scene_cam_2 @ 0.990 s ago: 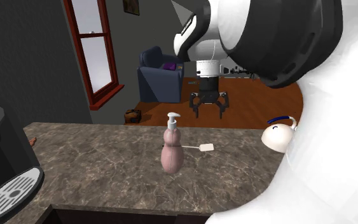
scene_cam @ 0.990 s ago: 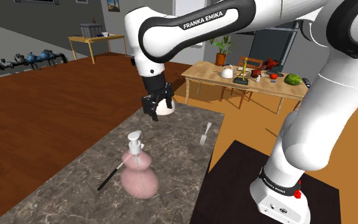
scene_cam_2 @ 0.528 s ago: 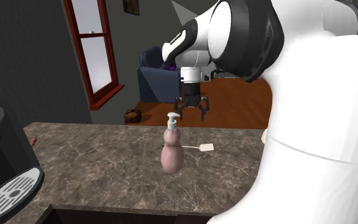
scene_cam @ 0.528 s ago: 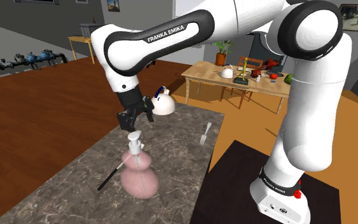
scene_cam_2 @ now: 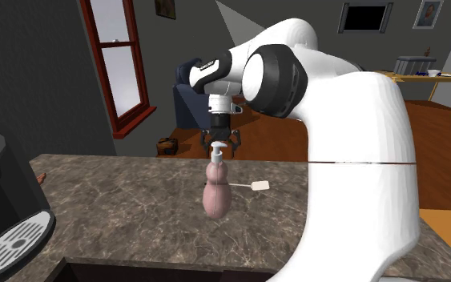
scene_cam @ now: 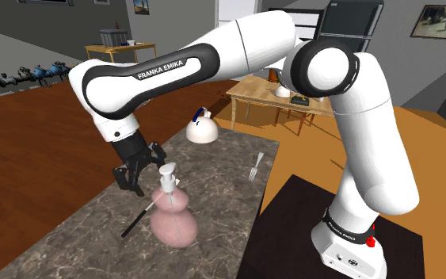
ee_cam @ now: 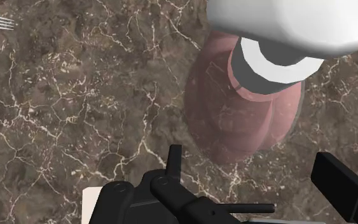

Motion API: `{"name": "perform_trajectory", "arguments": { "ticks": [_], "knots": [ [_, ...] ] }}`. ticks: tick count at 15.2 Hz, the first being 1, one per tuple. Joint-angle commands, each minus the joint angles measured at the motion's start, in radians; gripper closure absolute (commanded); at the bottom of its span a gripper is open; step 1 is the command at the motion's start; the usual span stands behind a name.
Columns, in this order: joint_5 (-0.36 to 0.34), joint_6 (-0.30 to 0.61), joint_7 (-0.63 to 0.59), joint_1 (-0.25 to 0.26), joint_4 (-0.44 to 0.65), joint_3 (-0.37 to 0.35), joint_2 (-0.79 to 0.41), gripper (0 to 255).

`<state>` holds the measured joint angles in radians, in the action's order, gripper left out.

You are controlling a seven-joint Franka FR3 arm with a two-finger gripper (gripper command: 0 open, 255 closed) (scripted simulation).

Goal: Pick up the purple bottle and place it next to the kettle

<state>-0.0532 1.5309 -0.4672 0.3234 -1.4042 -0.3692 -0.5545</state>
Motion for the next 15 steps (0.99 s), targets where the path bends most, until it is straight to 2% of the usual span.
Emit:
{"name": "perform_trajectory", "arguments": {
  "ticks": [1,7,15],
  "knots": [
    [-0.001,0.006,-0.004,0.008,0.010,-0.001,-0.022,0],
    [0.004,0.104,-0.003,-0.002,-0.113,-0.002,0.002,0],
    [0.004,0.104,-0.003,-0.002,-0.113,-0.002,0.002,0]
  ]
}}
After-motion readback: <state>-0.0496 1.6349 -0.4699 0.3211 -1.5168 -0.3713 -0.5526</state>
